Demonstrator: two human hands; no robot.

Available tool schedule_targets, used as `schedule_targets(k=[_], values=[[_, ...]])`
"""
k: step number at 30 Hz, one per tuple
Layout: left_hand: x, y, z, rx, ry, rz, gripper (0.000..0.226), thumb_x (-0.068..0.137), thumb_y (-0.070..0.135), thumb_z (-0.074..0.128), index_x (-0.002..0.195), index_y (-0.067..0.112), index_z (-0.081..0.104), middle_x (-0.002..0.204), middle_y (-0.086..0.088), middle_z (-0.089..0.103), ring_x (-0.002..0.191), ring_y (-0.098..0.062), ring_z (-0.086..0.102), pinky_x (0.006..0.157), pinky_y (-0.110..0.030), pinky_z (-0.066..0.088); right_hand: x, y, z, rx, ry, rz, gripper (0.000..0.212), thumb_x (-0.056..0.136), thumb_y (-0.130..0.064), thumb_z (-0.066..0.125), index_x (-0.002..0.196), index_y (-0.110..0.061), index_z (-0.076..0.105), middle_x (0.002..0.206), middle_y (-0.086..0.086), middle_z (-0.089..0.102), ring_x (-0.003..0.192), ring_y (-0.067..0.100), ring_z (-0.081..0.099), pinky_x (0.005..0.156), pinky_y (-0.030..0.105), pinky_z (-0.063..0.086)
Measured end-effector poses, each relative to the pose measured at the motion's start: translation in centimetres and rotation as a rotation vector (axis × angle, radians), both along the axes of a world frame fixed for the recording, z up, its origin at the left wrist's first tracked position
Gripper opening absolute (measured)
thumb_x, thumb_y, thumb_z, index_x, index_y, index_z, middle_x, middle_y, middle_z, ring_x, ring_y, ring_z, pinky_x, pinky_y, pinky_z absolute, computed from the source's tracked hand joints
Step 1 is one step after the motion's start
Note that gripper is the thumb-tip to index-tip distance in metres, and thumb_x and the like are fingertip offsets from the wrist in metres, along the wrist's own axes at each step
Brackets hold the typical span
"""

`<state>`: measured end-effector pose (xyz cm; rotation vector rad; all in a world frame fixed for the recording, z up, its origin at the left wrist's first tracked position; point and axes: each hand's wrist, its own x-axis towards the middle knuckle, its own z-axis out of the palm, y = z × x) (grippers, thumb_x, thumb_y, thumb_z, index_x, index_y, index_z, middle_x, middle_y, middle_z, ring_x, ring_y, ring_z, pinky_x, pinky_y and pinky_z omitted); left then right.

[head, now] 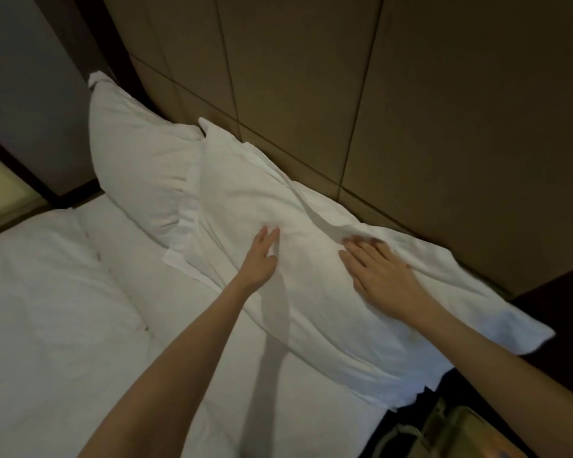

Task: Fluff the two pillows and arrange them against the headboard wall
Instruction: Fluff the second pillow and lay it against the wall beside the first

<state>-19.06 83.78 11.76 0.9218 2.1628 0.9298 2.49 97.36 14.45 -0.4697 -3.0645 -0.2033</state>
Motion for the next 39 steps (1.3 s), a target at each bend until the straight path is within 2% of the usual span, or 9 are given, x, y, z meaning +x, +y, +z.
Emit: schedule_targets(k=[5, 8, 13, 17, 19, 22, 30, 35, 39], values=[[-0.7, 0.9, 0.2, 0.041, -0.033, -0.026, 0.059, 0.095, 0.004, 0.039, 0.15, 0.023, 0.03, 0.163, -0.003, 0.011, 0.149, -0.023, 0.015, 0.122, -0.037, 0.017, 0.9, 0.6, -0.3, -0.053, 0.141, -0.106, 0.034, 0.086, -0.015, 0.058, 0.116, 0.0, 0.065, 0.121, 0.018, 0.066, 0.107, 0.032, 0.065, 0.095, 0.042, 0.048], [-1.0, 1.0, -0.1, 0.054, -0.06, 0.001, 0.057, 0.096, 0.01, 0.044, 0.15, 0.018, 0.03, 0.162, -0.002, 0.016, 0.148, -0.023, 0.02, 0.122, -0.04, 0.02, 0.2, 0.0, -0.3, -0.11, 0.19, -0.167, 0.031, 0.085, -0.012, 0.058, 0.113, 0.0, 0.064, 0.116, 0.018, 0.067, 0.104, 0.033, 0.064, 0.094, 0.041, 0.048], [-2.7, 0.7, -0.6, 0.206, -0.441, 0.334, 0.055, 0.092, 0.017, 0.057, 0.145, 0.018, 0.042, 0.15, -0.003, 0.043, 0.135, -0.022, 0.043, 0.114, -0.038, 0.034, -2.9, -1.1, -0.1, -0.152, 0.265, -0.099, 0.023, 0.077, -0.003, 0.061, 0.1, 0.002, 0.064, 0.106, 0.02, 0.067, 0.096, 0.036, 0.064, 0.088, 0.042, 0.052], [-4.8, -1.0, -1.9, 0.312, -0.52, 0.508, 0.044, 0.094, 0.011, 0.052, 0.138, 0.017, 0.052, 0.139, -0.003, 0.055, 0.117, -0.016, 0.053, 0.1, -0.033, 0.042, -7.7, -2.1, -0.5, -0.206, 0.256, 0.011, 0.028, 0.073, 0.004, 0.063, 0.101, 0.004, 0.066, 0.108, 0.022, 0.066, 0.097, 0.037, 0.063, 0.087, 0.04, 0.051], [-6.3, -2.1, -2.9, 0.319, -0.499, 0.587, 0.043, 0.095, 0.008, 0.05, 0.137, 0.014, 0.053, 0.139, -0.006, 0.055, 0.114, -0.015, 0.053, 0.1, -0.033, 0.042, -11.4, -2.5, -1.0, -0.268, 0.218, 0.028, 0.036, 0.077, 0.005, 0.057, 0.113, 0.005, 0.061, 0.123, 0.026, 0.06, 0.113, 0.039, 0.058, 0.097, 0.043, 0.044], [-8.4, -3.5, -4.7, 0.275, -0.461, 0.648, 0.044, 0.095, 0.011, 0.048, 0.139, 0.015, 0.05, 0.145, -0.007, 0.051, 0.129, -0.021, 0.049, 0.113, -0.041, 0.037, -16.8, -3.3, -2.3, -0.31, 0.101, 0.028, 0.049, 0.089, -0.005, 0.044, 0.138, -0.002, 0.041, 0.154, 0.019, 0.029, 0.143, 0.032, 0.026, 0.116, 0.039, 0.019], [-14.6, -3.0, -8.9, 0.215, -0.334, 0.582, 0.052, 0.099, 0.021, 0.042, 0.15, 0.021, 0.031, 0.158, -0.002, 0.03, 0.144, -0.019, 0.031, 0.121, -0.04, 0.023, -28.2, -0.7, -4.9, 0.113, -0.157, 0.282, 0.056, 0.097, -0.03, 0.034, 0.15, -0.017, 0.02, 0.162, 0.009, 0.001, 0.148, 0.03, -0.001, 0.117, 0.048, -0.007], [-15.6, 1.0, -12.9, 0.018, -0.402, 0.407, 0.063, 0.102, 0.041, 0.028, 0.154, 0.019, 0.002, 0.165, -0.003, -0.001, 0.152, -0.02, 0.001, 0.124, -0.041, 0.005, -29.5, 3.8, -5.0, 0.183, -0.106, 0.237, 0.06, 0.093, -0.049, 0.035, 0.149, -0.032, 0.021, 0.162, 0.004, 0.0, 0.148, 0.03, -0.003, 0.117, 0.047, -0.009], [-14.9, 0.7, -17.7, -0.305, -0.496, 0.396, 0.072, 0.101, 0.049, 0.021, 0.153, 0.01, -0.008, 0.162, -0.01, -0.017, 0.151, -0.025, -0.01, 0.123, -0.04, -0.002, -30.0, 4.7, -5.5, 0.114, -0.002, 0.12, 0.06, 0.091, -0.049, 0.038, 0.147, -0.034, 0.025, 0.161, 0.01, 0.005, 0.148, 0.03, 0.003, 0.118, 0.045, 0.005]])
